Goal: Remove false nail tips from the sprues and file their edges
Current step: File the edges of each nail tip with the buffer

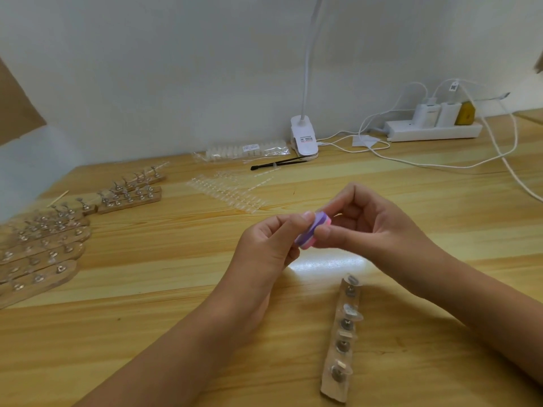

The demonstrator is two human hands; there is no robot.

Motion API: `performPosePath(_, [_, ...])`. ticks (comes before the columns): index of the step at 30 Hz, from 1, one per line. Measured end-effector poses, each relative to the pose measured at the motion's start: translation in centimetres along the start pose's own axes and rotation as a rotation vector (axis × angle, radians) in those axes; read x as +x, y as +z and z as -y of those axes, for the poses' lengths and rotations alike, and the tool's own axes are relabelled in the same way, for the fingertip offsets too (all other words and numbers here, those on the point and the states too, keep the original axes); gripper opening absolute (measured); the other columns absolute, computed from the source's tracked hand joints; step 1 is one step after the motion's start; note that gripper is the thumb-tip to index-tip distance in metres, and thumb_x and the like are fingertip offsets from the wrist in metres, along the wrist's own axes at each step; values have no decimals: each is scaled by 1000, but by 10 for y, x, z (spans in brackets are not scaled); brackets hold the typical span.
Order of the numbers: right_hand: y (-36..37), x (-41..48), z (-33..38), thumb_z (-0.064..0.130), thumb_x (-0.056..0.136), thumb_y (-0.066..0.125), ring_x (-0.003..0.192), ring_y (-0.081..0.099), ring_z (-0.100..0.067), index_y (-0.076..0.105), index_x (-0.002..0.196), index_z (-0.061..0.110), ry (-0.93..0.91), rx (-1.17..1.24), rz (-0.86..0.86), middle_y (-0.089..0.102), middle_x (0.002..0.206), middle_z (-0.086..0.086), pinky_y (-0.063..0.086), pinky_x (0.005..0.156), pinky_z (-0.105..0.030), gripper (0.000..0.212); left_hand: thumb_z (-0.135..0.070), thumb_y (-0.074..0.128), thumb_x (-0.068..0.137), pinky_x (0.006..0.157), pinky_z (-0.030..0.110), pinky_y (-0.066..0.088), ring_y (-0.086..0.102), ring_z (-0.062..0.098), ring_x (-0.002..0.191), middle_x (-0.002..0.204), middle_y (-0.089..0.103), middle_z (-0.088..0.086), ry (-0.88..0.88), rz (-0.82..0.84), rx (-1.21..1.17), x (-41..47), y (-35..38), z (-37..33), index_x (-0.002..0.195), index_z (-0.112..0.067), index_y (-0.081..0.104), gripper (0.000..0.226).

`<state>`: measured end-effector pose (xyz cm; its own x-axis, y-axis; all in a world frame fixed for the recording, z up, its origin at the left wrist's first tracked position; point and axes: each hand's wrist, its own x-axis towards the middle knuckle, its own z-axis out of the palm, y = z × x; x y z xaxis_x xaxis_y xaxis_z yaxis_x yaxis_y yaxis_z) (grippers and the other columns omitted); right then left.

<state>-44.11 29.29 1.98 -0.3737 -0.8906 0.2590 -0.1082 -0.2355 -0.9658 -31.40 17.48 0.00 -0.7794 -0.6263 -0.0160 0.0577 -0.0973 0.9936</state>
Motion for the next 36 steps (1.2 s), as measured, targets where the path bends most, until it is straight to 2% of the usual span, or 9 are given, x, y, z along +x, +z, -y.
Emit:
performPosePath(4, [-8, 3, 2, 19, 77, 68, 84, 72, -16, 63, 105, 9, -88, 18, -123, 74, 88, -3, 55, 79, -23, 30, -50, 80, 72, 80, 27, 45, 47, 5, 65, 67, 51, -12, 8, 5, 34, -1, 2, -2, 69, -33, 75, 18])
performPosePath(8, [-13, 5, 2, 25, 82, 66, 85, 70, -14, 69, 110, 14, -40, -75, -68, 73, 89, -2, 54, 79, -21, 30, -50, 78, 73, 78, 24, 45, 51, -2, 63, 65, 58, -21, 42, 27, 92, -5, 6, 2, 78, -32, 76, 19])
performPosePath(13, [-18, 5, 2, 26, 82, 66, 85, 68, -17, 70, 105, 17, -4, -90, -11, 72, 91, -5, 54, 78, -22, 25, -50, 71, 73, 80, 26, 46, 50, -1, 64, 64, 58, -22, 59, 13, 113, -3, 6, 1, 74, -38, 75, 12])
performPosePath(20, [-21, 4, 3, 22, 82, 67, 81, 68, -9, 69, 103, 13, 7, -99, 52, 71, 84, 3, 53, 73, -19, 23, -62, 73, 62, 82, 31, 45, 46, 4, 67, 68, 51, -12, 39, 8, 76, -2, 4, 4, 63, -35, 71, 28])
performPosePath(25, [-19, 3, 0, 24, 83, 67, 83, 68, -11, 70, 106, 14, -3, -118, 26, 72, 88, 1, 52, 75, -17, 26, -64, 71, 62, 84, 29, 46, 51, -2, 66, 67, 59, -23, 56, -9, 128, 0, 1, 5, 79, -38, 76, 32])
performPosePath(28, [-16, 3, -1, 26, 82, 67, 85, 69, -10, 71, 107, 18, -7, -124, 20, 74, 91, 2, 52, 75, -15, 26, -65, 71, 59, 84, 30, 46, 51, -1, 66, 67, 60, -23, 57, -27, 133, 0, 0, 3, 79, -38, 76, 33])
performPosePath(32, [-18, 3, 2, 28, 83, 66, 91, 70, -12, 74, 107, 21, 2, -145, 42, 75, 97, 1, 51, 77, -14, 26, -58, 80, 64, 77, 21, 46, 54, -3, 64, 67, 61, -20, 69, -8, 133, 1, -1, 3, 85, -30, 76, 35])
performPosePath(34, [-19, 3, 3, 29, 83, 65, 97, 70, -11, 74, 109, 21, 7, -167, 56, 75, 101, 2, 50, 80, -13, 28, -55, 81, 69, 67, 13, 46, 55, -1, 64, 69, 61, -11, 119, 44, 199, -2, 1, 6, 90, -24, 75, 38])
performPosePath(36, [-20, 3, 4, 29, 84, 64, 102, 69, -8, 74, 111, 20, 7, -177, 79, 75, 104, 4, 49, 82, -11, 30, -49, 82, 72, 61, 15, 44, 52, 7, 66, 72, 57, 1, 161, 92, 268, -4, 4, 7, 89, -21, 73, 34])
